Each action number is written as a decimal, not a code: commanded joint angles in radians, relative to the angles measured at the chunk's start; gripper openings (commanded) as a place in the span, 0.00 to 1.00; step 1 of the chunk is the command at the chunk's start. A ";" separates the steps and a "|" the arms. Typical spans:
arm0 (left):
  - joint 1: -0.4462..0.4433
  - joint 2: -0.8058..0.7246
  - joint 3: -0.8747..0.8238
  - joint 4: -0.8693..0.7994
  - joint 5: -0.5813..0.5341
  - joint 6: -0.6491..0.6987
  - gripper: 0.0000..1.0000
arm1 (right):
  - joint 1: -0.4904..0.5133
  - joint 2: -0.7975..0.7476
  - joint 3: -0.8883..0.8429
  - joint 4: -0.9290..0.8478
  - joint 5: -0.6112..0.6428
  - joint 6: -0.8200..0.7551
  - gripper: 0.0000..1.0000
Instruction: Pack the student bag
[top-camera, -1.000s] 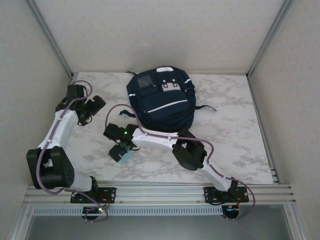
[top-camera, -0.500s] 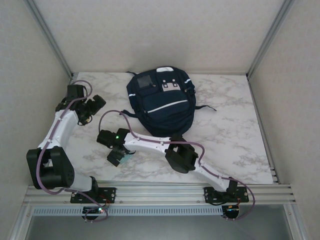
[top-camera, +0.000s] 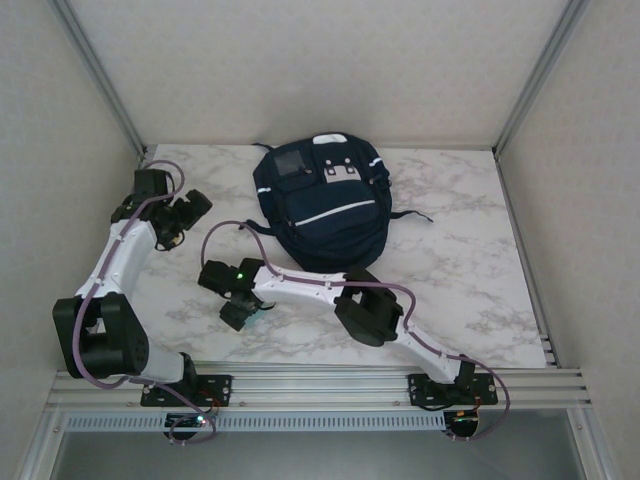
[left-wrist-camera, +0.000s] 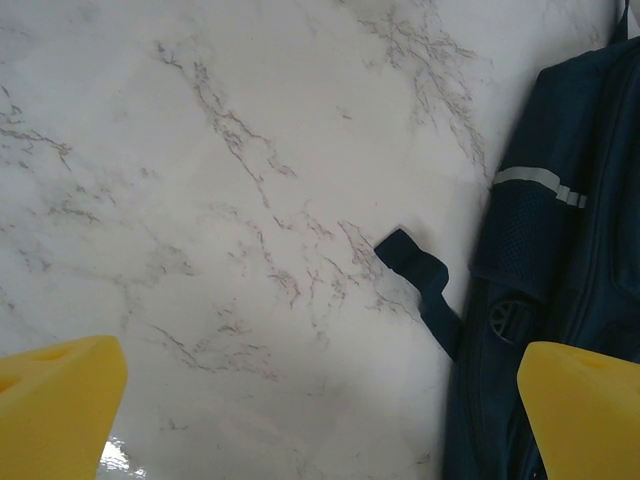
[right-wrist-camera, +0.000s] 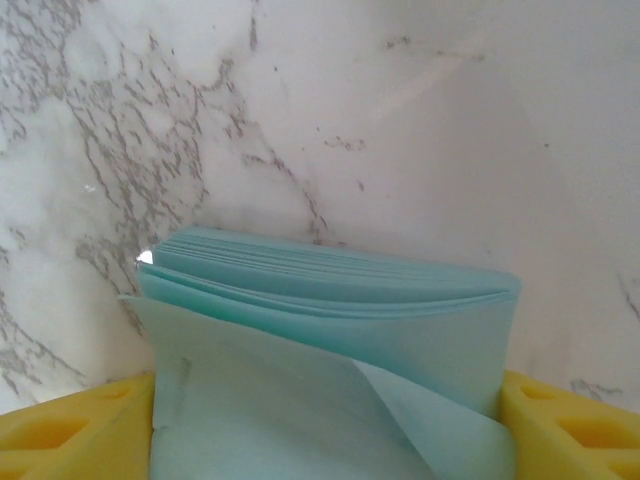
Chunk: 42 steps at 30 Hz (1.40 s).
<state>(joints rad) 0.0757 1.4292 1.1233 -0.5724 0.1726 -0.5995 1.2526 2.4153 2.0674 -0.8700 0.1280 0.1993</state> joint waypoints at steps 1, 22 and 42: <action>0.000 -0.007 -0.010 0.017 0.023 -0.010 1.00 | -0.038 -0.116 -0.085 0.020 -0.056 0.035 0.69; -0.593 0.143 0.248 0.001 -0.314 0.277 0.95 | -0.559 -0.854 -0.666 0.146 -0.029 0.236 0.66; -0.897 0.579 0.587 -0.086 -0.462 0.640 0.93 | -0.987 -1.170 -0.986 0.202 -0.151 0.307 0.66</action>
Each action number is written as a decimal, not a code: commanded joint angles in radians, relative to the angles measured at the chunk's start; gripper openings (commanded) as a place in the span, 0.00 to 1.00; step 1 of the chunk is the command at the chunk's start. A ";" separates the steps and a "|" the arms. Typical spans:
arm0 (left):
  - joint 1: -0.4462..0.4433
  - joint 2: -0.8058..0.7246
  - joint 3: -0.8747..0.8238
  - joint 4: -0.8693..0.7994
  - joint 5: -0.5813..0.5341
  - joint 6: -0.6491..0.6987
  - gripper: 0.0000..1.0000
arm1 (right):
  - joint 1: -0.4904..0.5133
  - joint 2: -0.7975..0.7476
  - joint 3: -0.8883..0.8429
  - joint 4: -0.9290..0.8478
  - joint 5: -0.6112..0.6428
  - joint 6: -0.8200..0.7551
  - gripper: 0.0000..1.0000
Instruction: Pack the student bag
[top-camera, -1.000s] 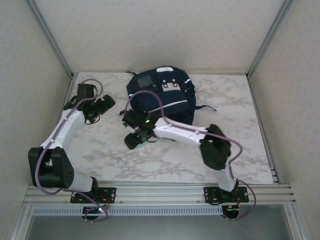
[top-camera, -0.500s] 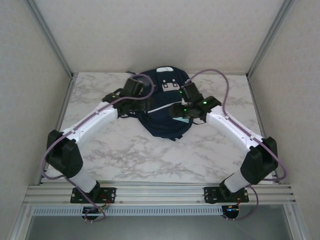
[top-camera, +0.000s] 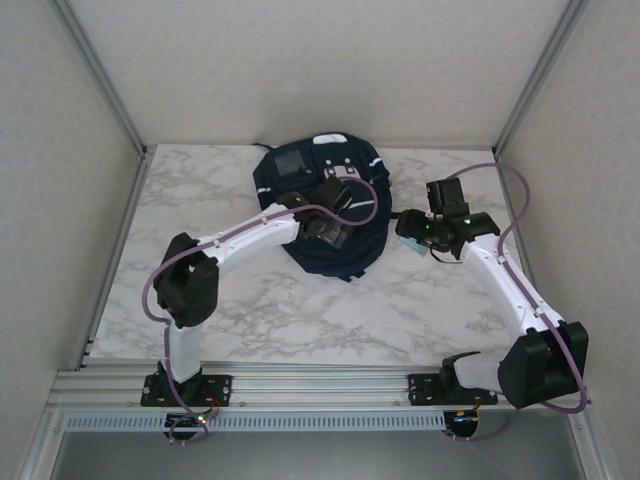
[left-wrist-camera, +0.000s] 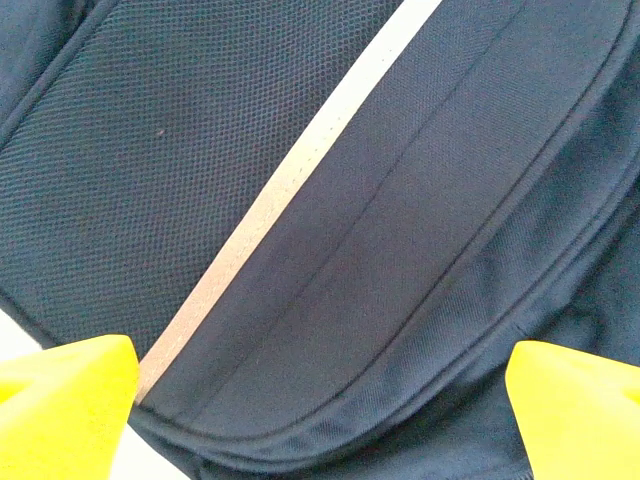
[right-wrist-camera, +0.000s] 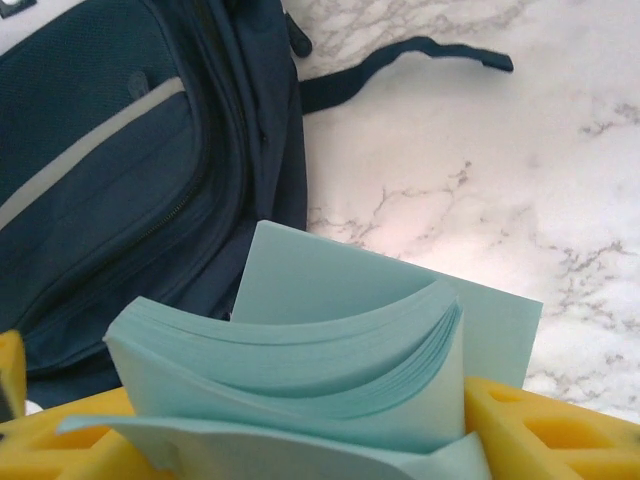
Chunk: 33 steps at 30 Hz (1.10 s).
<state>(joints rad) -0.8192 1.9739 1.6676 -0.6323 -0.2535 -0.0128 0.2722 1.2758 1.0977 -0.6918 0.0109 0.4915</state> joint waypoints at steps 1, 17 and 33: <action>-0.003 0.052 0.057 -0.034 -0.043 0.060 0.93 | -0.008 -0.035 -0.021 0.026 -0.036 0.018 0.66; -0.001 0.139 0.137 -0.055 -0.118 0.116 0.12 | -0.008 0.036 -0.108 0.216 -0.199 0.159 0.62; 0.059 0.141 0.439 -0.237 0.050 -0.019 0.00 | 0.099 0.181 -0.120 0.492 -0.288 0.410 0.62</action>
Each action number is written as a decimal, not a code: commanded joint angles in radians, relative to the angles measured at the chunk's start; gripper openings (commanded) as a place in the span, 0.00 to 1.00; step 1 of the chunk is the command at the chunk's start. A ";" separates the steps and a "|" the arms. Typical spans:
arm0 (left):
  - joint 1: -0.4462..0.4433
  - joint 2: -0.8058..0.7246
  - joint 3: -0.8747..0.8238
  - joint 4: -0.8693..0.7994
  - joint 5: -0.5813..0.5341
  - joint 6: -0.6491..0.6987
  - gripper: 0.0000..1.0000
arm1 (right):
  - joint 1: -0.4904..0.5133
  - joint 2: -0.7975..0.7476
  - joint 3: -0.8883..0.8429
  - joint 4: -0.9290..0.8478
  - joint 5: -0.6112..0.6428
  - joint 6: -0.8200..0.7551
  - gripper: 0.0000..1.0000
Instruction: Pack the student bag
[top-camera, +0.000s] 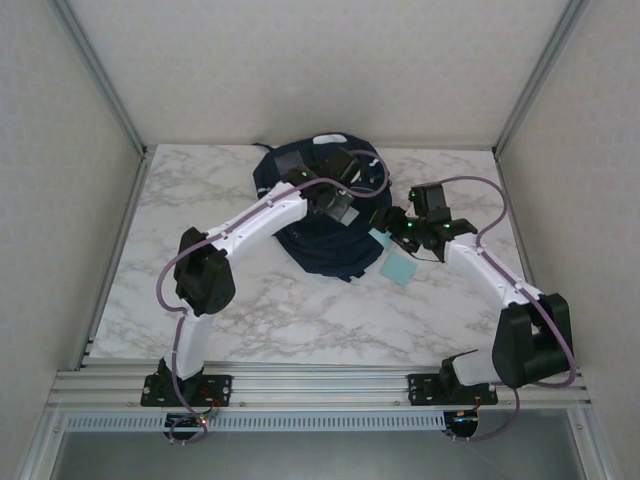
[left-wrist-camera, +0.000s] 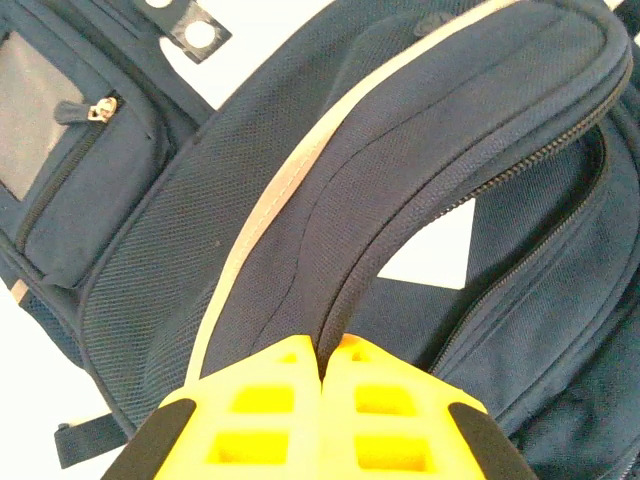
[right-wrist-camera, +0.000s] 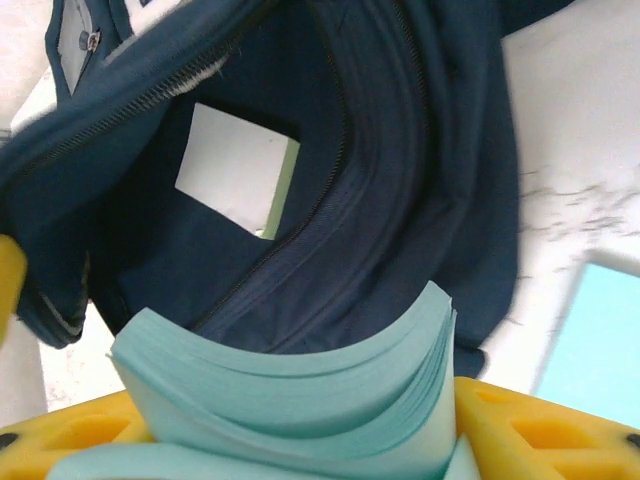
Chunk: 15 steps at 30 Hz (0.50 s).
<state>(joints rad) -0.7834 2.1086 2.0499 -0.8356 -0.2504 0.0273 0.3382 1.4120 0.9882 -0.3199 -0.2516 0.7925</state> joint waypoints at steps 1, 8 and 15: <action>0.033 0.013 0.070 -0.040 0.064 -0.075 0.00 | 0.046 0.068 -0.006 0.146 -0.022 0.142 0.62; 0.082 0.021 0.105 -0.063 0.134 -0.170 0.00 | 0.116 0.281 0.106 0.268 -0.011 0.304 0.68; 0.085 0.005 0.095 -0.056 0.158 -0.203 0.00 | 0.121 0.382 0.165 0.380 -0.062 0.393 0.99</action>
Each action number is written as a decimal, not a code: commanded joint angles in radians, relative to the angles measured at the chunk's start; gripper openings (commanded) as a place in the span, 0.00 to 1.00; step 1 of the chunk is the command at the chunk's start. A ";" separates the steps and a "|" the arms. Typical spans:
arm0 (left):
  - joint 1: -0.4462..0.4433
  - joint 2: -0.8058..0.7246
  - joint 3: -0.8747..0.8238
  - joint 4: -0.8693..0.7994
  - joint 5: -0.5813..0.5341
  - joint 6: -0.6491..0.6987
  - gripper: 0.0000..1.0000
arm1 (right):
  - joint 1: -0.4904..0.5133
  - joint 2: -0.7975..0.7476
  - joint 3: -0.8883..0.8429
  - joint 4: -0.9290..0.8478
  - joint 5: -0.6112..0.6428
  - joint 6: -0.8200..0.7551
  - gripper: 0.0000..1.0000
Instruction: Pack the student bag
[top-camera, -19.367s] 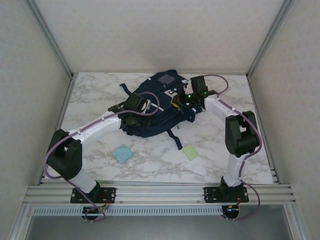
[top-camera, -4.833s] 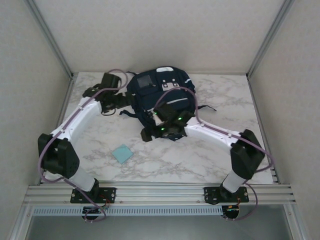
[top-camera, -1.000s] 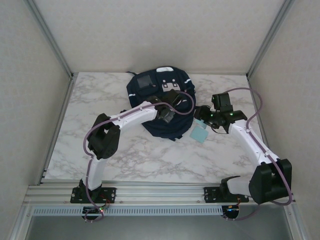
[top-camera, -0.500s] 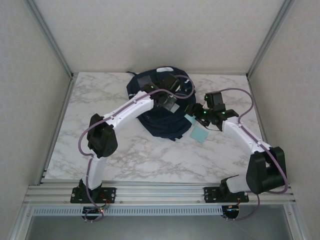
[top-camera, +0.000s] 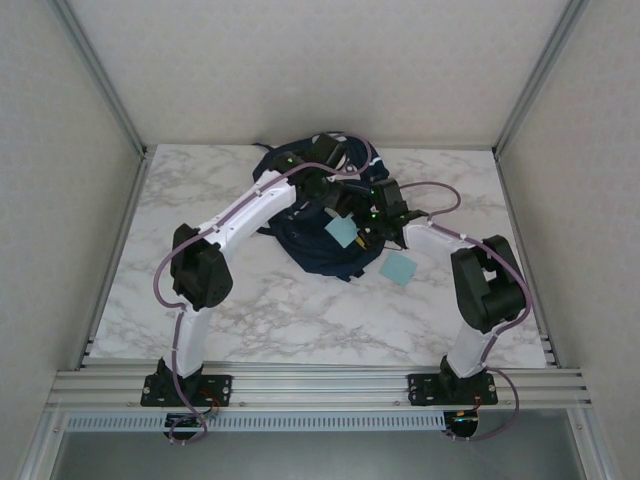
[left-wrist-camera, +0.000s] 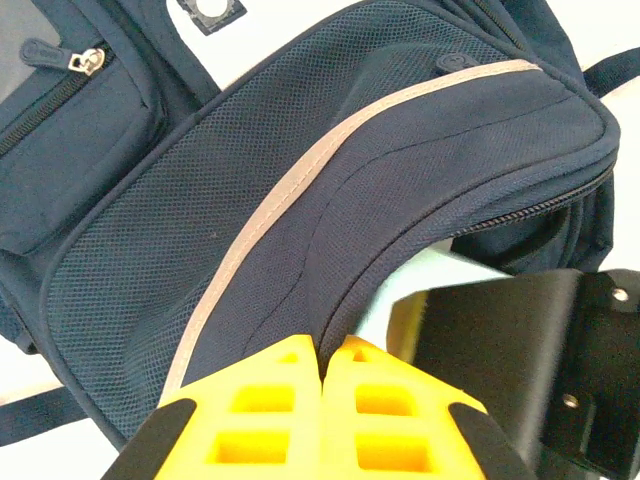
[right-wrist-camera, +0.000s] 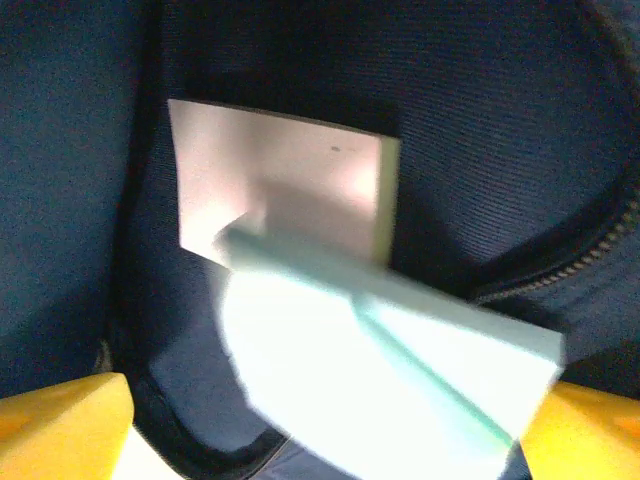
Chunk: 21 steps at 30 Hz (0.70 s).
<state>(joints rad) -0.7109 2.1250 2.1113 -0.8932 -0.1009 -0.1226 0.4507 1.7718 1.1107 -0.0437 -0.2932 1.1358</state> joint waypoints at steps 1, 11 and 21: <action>0.012 -0.014 0.032 0.002 0.012 -0.057 0.00 | 0.011 0.016 0.037 0.105 -0.016 0.048 0.99; 0.014 -0.028 0.031 0.013 0.068 -0.089 0.00 | 0.022 -0.014 -0.073 0.265 -0.005 0.071 0.85; 0.011 -0.059 -0.006 0.023 0.105 -0.121 0.00 | 0.071 0.116 0.086 0.359 -0.045 0.102 0.43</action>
<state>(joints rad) -0.6876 2.1246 2.1075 -0.8932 -0.0383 -0.2058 0.4938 1.8767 1.1419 0.2333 -0.2901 1.2434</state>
